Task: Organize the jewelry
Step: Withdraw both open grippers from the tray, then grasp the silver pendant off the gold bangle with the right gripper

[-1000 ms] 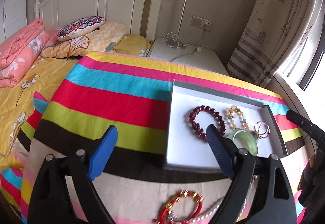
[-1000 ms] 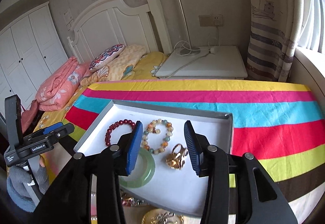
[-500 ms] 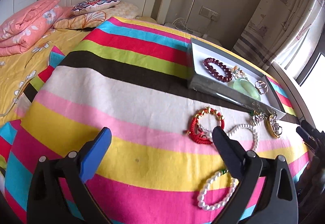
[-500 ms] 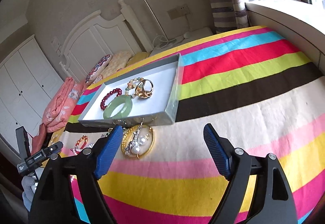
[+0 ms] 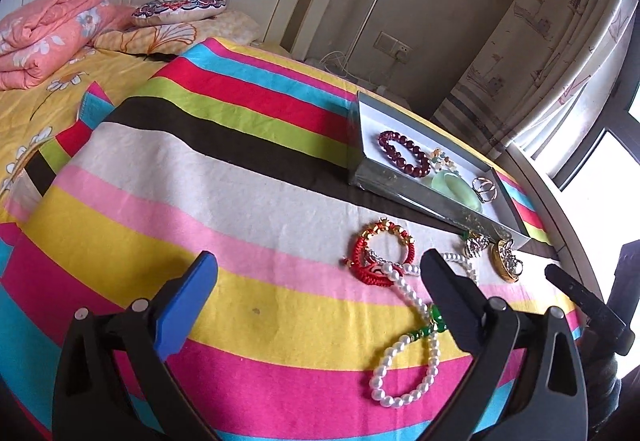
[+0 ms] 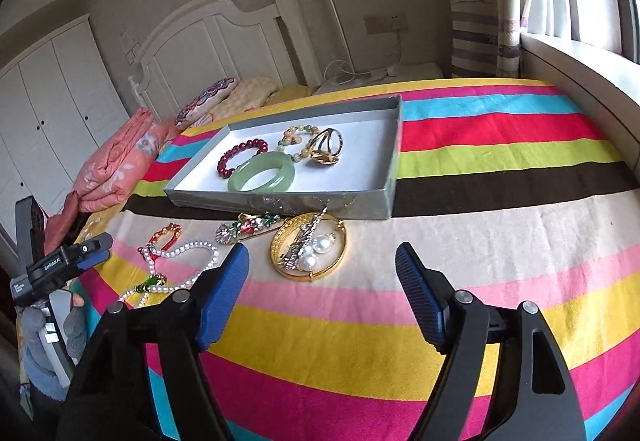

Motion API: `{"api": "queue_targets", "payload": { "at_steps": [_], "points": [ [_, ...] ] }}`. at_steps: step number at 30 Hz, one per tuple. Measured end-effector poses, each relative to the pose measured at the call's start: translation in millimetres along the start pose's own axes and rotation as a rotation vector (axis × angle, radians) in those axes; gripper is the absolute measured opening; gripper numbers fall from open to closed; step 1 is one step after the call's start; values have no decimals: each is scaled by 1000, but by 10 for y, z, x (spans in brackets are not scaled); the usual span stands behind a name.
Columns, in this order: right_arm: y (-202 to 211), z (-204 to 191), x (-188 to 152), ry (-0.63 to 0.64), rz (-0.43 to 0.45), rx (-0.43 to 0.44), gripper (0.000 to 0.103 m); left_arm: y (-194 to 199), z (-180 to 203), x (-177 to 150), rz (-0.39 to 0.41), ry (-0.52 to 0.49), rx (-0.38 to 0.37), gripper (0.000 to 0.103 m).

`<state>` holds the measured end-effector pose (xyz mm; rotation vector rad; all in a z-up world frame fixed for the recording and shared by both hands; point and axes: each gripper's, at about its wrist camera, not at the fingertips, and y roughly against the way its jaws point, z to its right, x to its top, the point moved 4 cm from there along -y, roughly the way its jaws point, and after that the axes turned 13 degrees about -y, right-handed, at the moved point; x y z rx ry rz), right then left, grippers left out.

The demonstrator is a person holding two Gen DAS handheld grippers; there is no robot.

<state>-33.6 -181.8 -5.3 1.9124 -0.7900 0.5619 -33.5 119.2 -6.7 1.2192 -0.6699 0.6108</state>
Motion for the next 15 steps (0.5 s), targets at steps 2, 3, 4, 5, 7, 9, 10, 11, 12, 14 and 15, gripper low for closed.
{"api": "queue_targets", "payload": {
  "at_steps": [2,3,4,5,7,9,10,11,12,14,15],
  "points": [
    [-57,-127,-32,51,-11,-14,61,19,12,-1,11,-4,-15,100],
    [-98,-187,-47,80,-19,-35,55,31,19,-1,16,-7,-19,100],
    [-145,-227,-60,104,-28,-59,49,35,27,-1,18,-11,-21,100],
    [-190,-257,-70,121,-38,-82,46,36,37,-2,19,-15,-22,100],
    [-274,-286,-73,138,-55,-116,36,51,48,-5,25,-22,-29,100],
    [-334,-295,-69,143,-66,-139,31,65,58,-5,34,-26,-35,100],
    [-348,-302,-72,147,-66,-147,29,74,59,-3,38,-27,-38,100],
    [-359,-313,-74,156,-66,-155,28,82,61,-3,43,-28,-40,100],
    [-371,-322,-80,164,-68,-163,28,88,62,-1,47,-28,-43,100],
    [-403,-331,-95,176,-78,-179,27,105,64,-1,55,-30,-47,100],
    [-419,-326,-99,177,-85,-184,24,112,70,-3,59,-31,-48,100]
  ]
}}
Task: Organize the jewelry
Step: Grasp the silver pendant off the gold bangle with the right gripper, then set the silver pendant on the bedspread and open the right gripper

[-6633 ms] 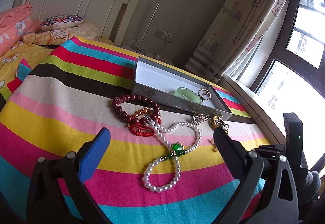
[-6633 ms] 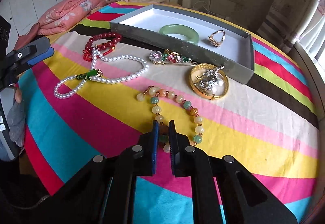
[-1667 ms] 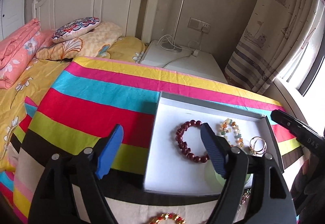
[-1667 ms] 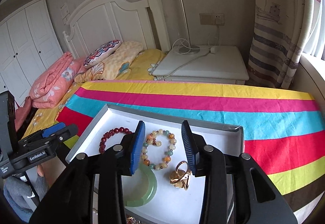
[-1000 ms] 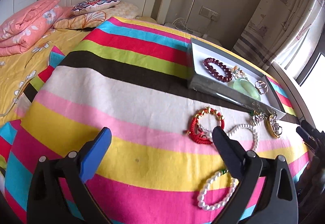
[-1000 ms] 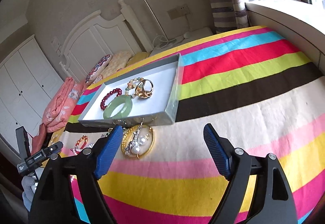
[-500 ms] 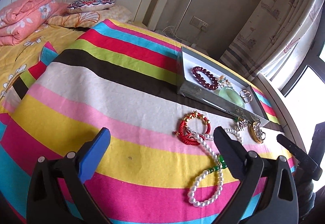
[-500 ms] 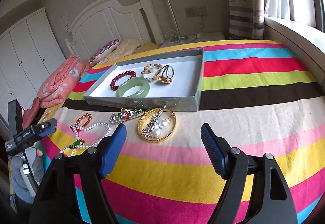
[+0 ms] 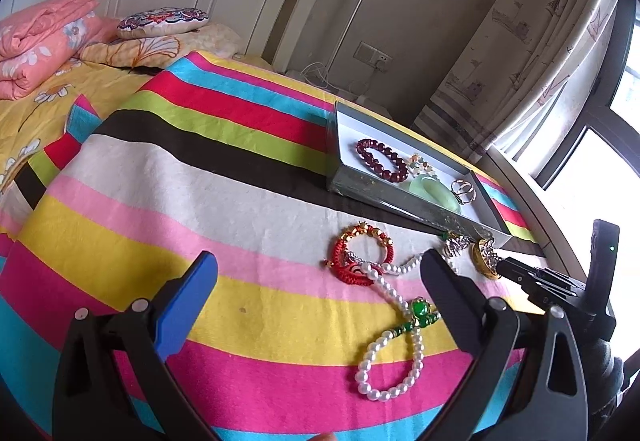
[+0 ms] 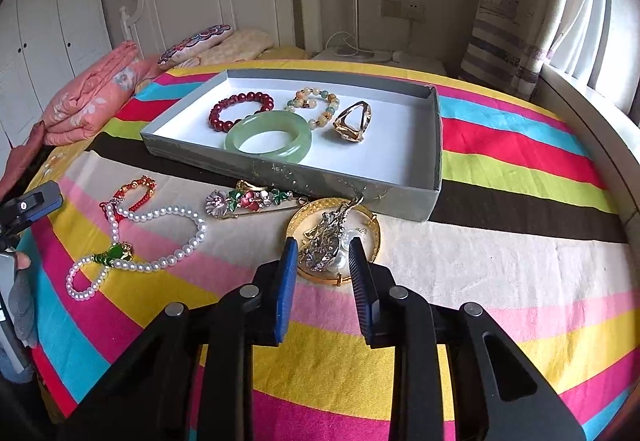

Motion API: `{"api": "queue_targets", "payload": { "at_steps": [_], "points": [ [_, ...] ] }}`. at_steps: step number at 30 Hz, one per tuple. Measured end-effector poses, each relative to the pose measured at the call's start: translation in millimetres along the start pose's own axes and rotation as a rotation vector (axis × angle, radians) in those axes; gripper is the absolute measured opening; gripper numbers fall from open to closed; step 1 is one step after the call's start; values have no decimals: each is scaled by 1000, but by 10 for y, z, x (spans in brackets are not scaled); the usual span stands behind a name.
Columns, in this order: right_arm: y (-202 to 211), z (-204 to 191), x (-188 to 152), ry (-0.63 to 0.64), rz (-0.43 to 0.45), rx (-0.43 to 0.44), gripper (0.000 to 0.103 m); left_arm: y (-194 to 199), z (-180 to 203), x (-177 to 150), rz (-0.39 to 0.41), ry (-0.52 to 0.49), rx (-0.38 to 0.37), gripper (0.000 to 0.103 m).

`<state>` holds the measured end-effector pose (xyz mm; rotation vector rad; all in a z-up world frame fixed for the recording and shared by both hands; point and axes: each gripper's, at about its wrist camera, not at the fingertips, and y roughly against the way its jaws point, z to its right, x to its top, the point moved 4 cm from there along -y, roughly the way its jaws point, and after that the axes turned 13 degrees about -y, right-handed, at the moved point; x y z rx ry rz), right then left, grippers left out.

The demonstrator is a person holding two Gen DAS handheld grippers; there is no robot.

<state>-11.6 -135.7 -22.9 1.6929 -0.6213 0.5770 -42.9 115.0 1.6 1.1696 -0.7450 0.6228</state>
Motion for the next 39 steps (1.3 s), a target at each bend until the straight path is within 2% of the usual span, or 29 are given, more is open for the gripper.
{"api": "queue_targets", "payload": {
  "at_steps": [5,6,11,17,20,21,23,26,28,30,32,34,35,36,39],
  "points": [
    [-25,-20,-3,10,-9,-9,17,25,6,3,11,-2,-4,100],
    [-20,-37,-5,21,-5,-12,10,26,4,5,12,-3,-5,100],
    [117,-118,2,71,78,-25,9,27,2,5,12,-2,-5,100],
    [357,-123,-98,88,89,19,9,28,2,5,12,-3,-5,100],
    [611,-149,-136,119,156,14,8,30,4,7,14,-3,-5,100],
    [679,-143,-137,127,182,-3,2,31,7,4,14,-4,-6,100],
    [765,-130,-118,128,204,-14,2,30,8,4,13,-3,-5,100],
    [823,-202,-149,155,187,12,2,33,6,5,14,-3,-6,100],
    [788,-319,-255,208,127,54,3,34,6,4,15,-3,-5,100],
    [791,-370,-336,212,105,75,3,37,3,4,16,-3,-5,100],
    [766,-308,-368,187,61,90,12,42,4,3,19,-3,-6,100],
    [744,-182,-411,174,22,69,62,46,5,3,21,-4,-8,100],
    [761,-102,-429,169,28,46,71,49,2,2,22,-5,-8,100],
    [778,-27,-456,165,31,33,75,51,2,2,23,-5,-8,100],
    [753,141,-586,171,-25,30,75,51,2,0,23,-5,-8,100]
  ]
}}
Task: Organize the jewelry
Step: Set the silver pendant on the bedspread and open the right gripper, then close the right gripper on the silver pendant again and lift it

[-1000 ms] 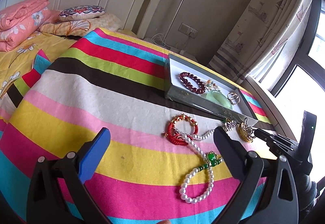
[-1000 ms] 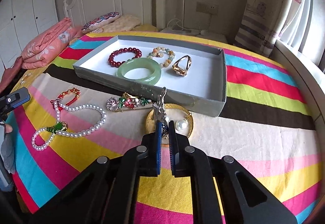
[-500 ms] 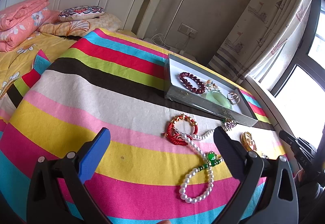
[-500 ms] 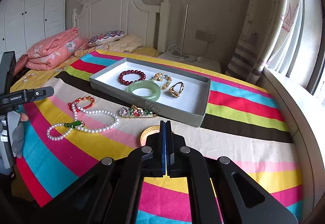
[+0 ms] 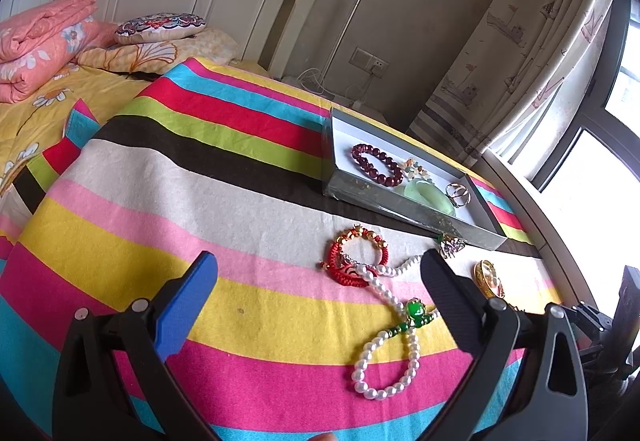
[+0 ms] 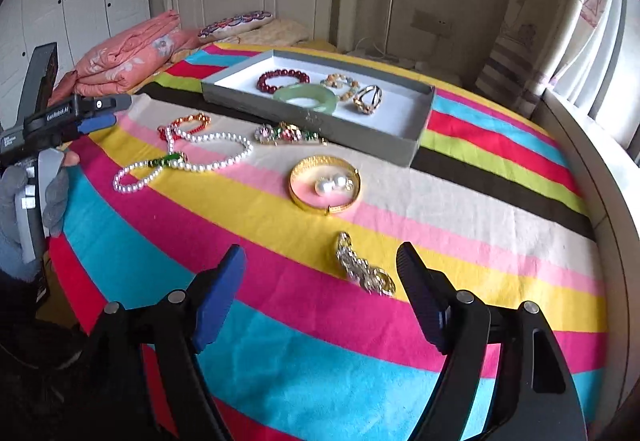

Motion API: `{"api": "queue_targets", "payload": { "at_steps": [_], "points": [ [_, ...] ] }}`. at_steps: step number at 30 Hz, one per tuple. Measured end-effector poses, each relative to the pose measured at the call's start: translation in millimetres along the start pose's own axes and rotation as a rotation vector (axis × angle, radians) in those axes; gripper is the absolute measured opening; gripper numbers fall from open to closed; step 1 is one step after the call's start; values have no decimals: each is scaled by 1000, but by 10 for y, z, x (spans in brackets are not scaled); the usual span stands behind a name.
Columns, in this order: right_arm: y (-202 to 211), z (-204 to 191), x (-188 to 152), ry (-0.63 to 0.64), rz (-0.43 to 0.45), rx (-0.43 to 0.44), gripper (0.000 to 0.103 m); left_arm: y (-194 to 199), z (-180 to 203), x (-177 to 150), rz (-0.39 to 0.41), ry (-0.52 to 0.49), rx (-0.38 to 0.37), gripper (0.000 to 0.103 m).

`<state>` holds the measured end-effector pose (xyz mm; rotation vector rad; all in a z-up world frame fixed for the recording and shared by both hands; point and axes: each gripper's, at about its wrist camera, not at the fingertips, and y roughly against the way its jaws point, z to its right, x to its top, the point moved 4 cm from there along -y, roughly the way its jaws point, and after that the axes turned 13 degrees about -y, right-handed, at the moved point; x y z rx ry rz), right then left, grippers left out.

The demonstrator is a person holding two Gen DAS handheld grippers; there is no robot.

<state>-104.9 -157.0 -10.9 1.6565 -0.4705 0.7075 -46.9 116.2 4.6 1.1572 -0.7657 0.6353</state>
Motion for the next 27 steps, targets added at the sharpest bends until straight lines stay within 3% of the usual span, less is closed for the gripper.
{"api": "queue_targets", "payload": {
  "at_steps": [6,13,17,18,21,22,27],
  "points": [
    [-207,240,-69,-23,-64,21,73,-41,10,-10,-28,-7,-6,100],
    [-377,275,34,54,-132,131,68,-208,14,-50,-131,-4,-36,100],
    [-390,355,81,97,-128,132,43,-264,9,-72,-158,-5,-35,100],
    [-385,373,90,108,-123,131,31,-267,12,-73,-159,-7,-33,100],
    [-358,366,79,153,-92,110,24,-286,30,-77,-165,-18,-22,100],
    [-331,346,63,167,-70,99,17,-291,38,-76,-168,-23,-18,100],
    [-121,451,87,48,26,115,15,-351,127,-84,-215,-101,27,101]
  ]
}}
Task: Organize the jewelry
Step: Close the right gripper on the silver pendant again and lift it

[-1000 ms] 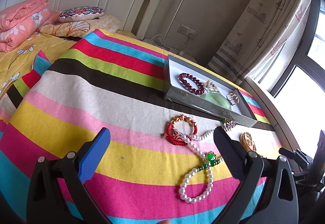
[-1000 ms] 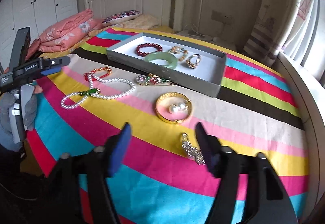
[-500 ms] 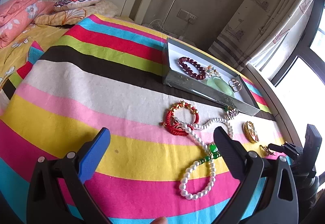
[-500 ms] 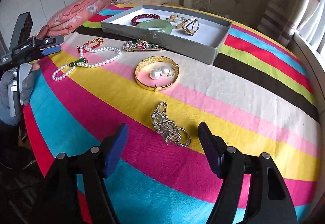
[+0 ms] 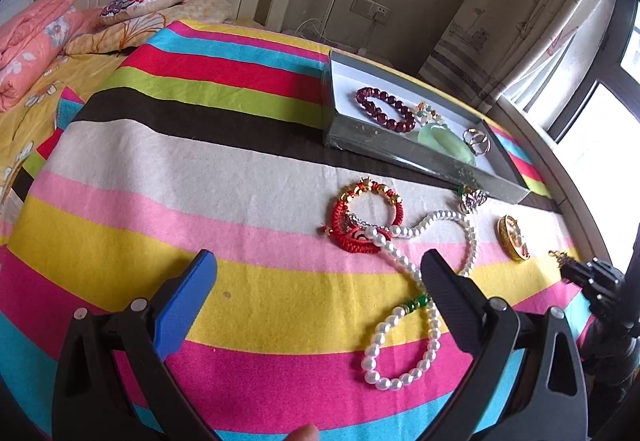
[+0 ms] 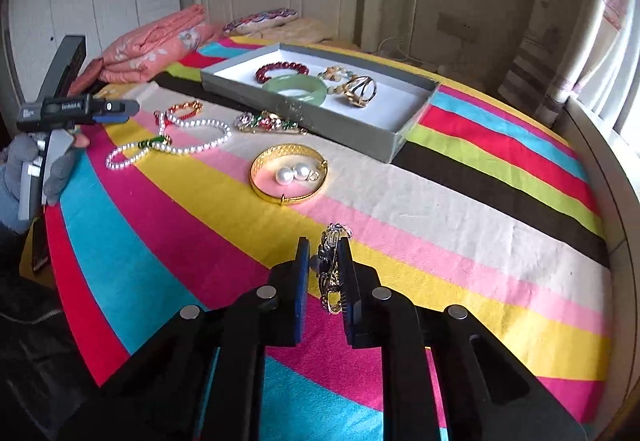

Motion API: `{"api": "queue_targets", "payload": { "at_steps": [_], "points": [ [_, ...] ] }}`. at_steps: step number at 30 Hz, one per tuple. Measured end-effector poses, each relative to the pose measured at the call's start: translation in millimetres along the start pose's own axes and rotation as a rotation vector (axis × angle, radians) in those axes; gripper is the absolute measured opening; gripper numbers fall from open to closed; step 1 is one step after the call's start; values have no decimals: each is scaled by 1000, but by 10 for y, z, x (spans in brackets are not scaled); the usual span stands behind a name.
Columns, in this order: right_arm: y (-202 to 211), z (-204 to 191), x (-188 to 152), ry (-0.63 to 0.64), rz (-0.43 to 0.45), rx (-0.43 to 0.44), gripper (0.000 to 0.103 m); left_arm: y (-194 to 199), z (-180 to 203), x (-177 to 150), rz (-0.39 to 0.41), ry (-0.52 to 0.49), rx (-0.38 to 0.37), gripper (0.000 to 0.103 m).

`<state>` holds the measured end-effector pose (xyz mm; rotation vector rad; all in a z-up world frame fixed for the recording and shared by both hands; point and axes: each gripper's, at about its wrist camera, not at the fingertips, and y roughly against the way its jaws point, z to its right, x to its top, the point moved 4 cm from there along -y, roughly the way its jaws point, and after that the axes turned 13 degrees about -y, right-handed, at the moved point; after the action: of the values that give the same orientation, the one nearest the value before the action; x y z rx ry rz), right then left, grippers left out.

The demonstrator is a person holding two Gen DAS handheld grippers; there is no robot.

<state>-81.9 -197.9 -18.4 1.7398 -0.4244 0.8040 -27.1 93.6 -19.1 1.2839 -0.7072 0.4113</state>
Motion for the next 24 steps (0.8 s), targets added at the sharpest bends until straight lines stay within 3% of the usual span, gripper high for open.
{"api": "queue_targets", "payload": {
  "at_steps": [5,10,17,19,21,24],
  "points": [
    [231,58,-3,-112,98,45,15,-97,142,4,-86,-131,85,101],
    [384,55,19,-189,179,104,15,3,114,-49,-57,-105,25,98],
    [358,-32,-68,-188,173,139,15,90,646,-122,-50,-290,25,98],
    [381,-35,-74,-188,181,139,15,25,831,-90,-69,-363,29,94],
    [401,-25,-76,-198,186,152,15,-65,982,-78,-94,-428,27,81],
    [426,-3,-96,-208,189,152,15,-207,1057,-61,-118,-470,23,73]
  ]
}}
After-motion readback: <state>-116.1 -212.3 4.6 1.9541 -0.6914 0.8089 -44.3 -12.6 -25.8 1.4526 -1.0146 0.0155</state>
